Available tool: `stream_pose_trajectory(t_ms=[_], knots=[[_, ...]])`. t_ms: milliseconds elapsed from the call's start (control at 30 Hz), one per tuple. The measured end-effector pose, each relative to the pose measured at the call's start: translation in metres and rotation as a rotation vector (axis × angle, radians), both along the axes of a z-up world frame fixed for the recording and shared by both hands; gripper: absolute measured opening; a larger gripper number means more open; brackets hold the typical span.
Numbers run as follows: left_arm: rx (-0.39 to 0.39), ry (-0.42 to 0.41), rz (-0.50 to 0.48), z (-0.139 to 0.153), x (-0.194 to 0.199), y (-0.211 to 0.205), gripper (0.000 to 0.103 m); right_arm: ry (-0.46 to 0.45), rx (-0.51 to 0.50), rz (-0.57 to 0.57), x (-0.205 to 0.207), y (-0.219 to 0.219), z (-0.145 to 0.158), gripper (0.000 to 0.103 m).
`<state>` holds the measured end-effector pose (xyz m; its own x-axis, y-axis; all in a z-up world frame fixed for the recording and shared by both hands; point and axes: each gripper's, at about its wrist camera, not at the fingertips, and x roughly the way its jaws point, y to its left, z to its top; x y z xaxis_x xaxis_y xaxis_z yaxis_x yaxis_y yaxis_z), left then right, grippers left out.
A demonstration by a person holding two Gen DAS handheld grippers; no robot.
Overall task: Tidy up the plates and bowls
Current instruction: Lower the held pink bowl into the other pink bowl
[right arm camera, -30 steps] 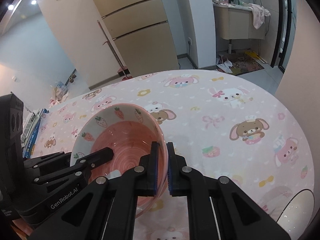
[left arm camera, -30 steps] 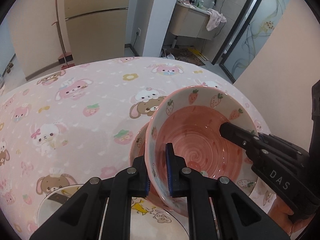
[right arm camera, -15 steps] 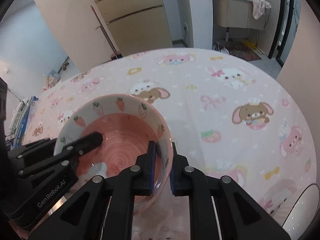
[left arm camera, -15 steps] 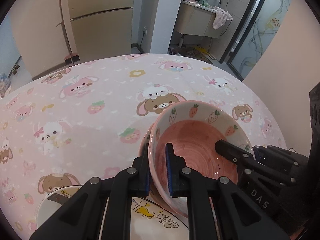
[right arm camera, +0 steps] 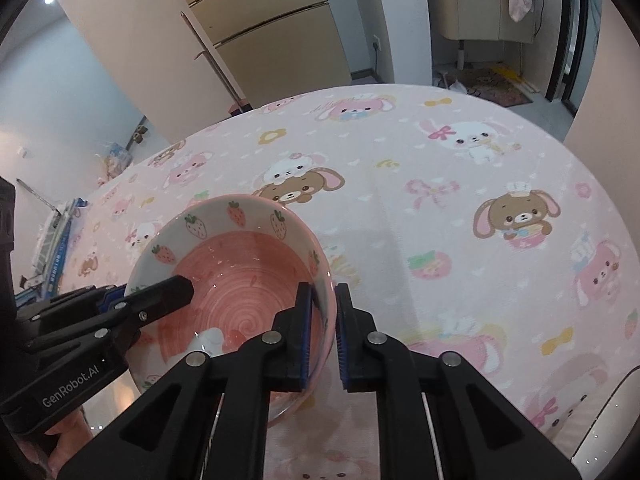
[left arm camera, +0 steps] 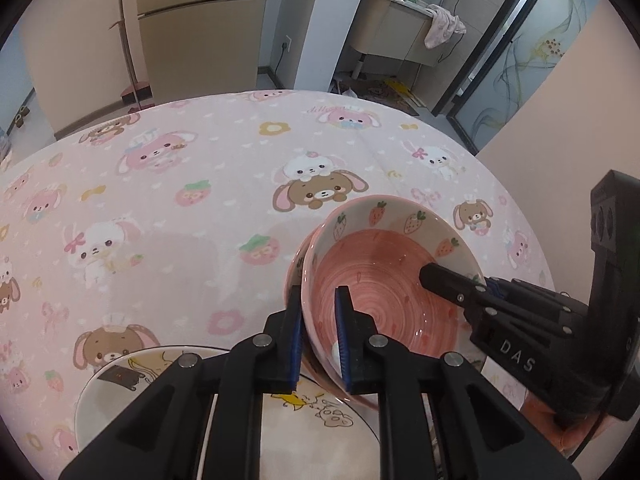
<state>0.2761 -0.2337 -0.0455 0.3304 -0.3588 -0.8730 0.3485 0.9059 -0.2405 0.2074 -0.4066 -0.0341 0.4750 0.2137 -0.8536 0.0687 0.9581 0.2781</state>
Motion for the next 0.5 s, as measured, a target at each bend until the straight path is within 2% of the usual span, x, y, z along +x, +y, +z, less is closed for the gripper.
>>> stream_pose_trajectory(t_ms=[133, 233, 300, 400, 500], knots=[[-0.002, 0.025, 0.003, 0.002, -0.001, 0.003, 0.019, -0.002, 0.003, 0.015, 0.001, 0.002, -0.001, 0.01], [0.025, 0.023, -0.003, 0.007, -0.007, -0.001, 0.021, -0.004, 0.003, 0.015, 0.001, 0.004, -0.002, 0.011], [0.026, 0.02, -0.005, 0.009, -0.01, -0.002, 0.022, 0.011, 0.05, 0.014, 0.003, -0.002, -0.003, 0.011], [0.03, 0.008, -0.009, 0.009, -0.011, -0.002, 0.019, 0.051, 0.175, 0.004, 0.005, -0.019, -0.008, 0.011], [0.069, -0.035, -0.013, 0.01, -0.014, -0.006, 0.015, 0.06, 0.224, 0.016, 0.007, -0.025, -0.01, 0.011]])
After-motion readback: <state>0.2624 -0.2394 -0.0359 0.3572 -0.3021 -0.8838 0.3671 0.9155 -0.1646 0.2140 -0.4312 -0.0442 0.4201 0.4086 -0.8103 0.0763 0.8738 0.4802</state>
